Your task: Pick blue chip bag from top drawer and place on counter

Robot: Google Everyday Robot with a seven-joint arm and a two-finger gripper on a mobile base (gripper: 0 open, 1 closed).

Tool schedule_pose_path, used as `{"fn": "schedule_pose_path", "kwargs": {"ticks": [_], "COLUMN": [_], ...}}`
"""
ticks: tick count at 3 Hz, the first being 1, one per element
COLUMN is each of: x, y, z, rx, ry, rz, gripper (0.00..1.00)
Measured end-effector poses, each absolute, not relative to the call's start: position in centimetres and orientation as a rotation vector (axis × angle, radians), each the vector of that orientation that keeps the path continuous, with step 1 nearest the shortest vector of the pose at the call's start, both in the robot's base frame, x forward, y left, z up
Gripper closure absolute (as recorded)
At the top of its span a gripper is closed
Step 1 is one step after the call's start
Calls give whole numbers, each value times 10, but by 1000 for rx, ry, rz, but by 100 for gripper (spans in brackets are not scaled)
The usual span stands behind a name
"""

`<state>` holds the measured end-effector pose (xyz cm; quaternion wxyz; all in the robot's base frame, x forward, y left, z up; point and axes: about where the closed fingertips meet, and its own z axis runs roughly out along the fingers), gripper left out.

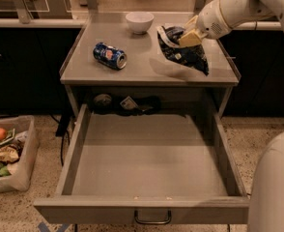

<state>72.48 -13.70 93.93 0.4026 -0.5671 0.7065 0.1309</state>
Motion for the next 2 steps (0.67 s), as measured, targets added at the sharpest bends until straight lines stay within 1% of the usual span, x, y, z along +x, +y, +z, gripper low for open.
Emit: {"fn": "schedule_pose_path", "kwargs": {"ticks": [1, 2], "x": [757, 796], "y": [-137, -123], "z": [918, 900], "rx": [-1371, -1335], "ry": [1818, 1806], "rz": [337, 343], "gripper": [100, 100]}}
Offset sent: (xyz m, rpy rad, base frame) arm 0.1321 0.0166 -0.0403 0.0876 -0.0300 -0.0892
